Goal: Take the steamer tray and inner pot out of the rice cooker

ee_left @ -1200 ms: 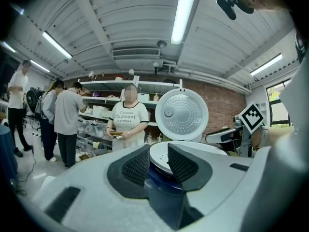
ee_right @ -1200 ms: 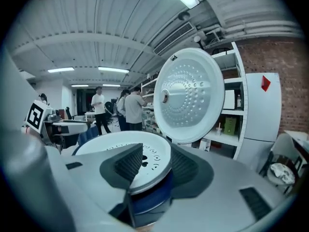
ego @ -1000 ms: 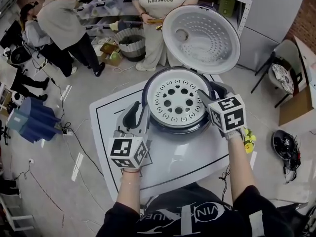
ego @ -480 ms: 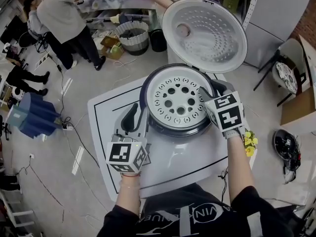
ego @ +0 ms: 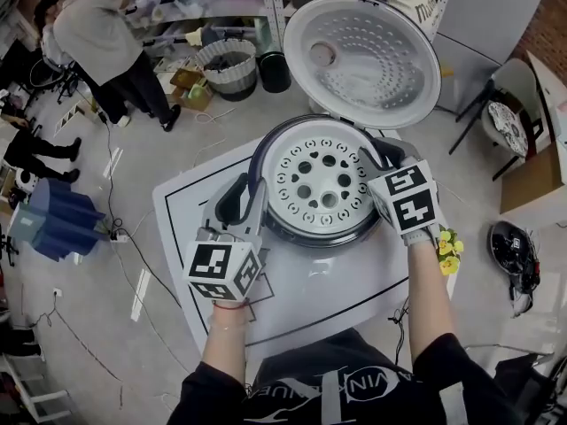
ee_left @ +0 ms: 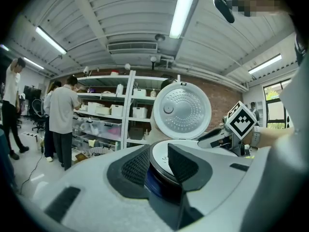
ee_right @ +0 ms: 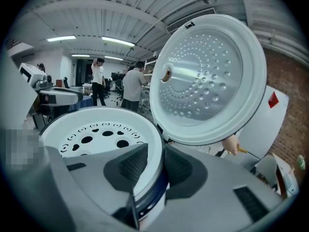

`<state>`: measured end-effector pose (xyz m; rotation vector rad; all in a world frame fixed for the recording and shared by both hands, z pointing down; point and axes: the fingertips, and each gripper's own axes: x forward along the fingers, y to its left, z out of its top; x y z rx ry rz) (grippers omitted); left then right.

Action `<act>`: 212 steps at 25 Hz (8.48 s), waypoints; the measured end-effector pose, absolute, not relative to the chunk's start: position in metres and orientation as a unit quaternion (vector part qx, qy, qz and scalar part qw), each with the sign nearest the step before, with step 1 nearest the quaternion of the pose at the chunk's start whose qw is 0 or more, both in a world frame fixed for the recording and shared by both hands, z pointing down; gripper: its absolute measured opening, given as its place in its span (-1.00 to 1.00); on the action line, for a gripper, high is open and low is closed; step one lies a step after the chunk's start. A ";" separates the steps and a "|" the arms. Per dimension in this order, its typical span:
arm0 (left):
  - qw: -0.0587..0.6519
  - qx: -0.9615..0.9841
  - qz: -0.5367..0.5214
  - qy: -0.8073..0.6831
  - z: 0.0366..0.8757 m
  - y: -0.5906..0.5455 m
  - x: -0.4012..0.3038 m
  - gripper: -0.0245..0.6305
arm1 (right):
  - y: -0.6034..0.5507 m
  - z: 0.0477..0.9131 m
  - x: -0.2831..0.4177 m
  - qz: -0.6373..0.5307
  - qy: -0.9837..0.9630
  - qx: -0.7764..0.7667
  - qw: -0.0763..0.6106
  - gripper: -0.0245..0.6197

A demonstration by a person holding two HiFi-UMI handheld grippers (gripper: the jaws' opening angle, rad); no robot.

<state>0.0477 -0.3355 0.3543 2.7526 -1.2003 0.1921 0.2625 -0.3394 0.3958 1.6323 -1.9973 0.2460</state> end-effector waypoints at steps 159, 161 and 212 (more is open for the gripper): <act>0.186 0.841 0.145 -0.487 0.498 -0.334 -0.235 -0.58 | -0.282 0.476 -0.070 0.189 -0.841 0.499 0.085 -0.63; 0.182 0.850 0.136 -0.475 0.487 -0.333 -0.219 -0.58 | -0.276 0.458 -0.063 0.175 -0.844 0.502 0.077 -0.63; 0.177 0.933 0.087 -0.301 0.386 -0.342 0.058 -0.55 | -0.253 0.383 0.255 0.149 -0.707 0.691 0.025 -0.57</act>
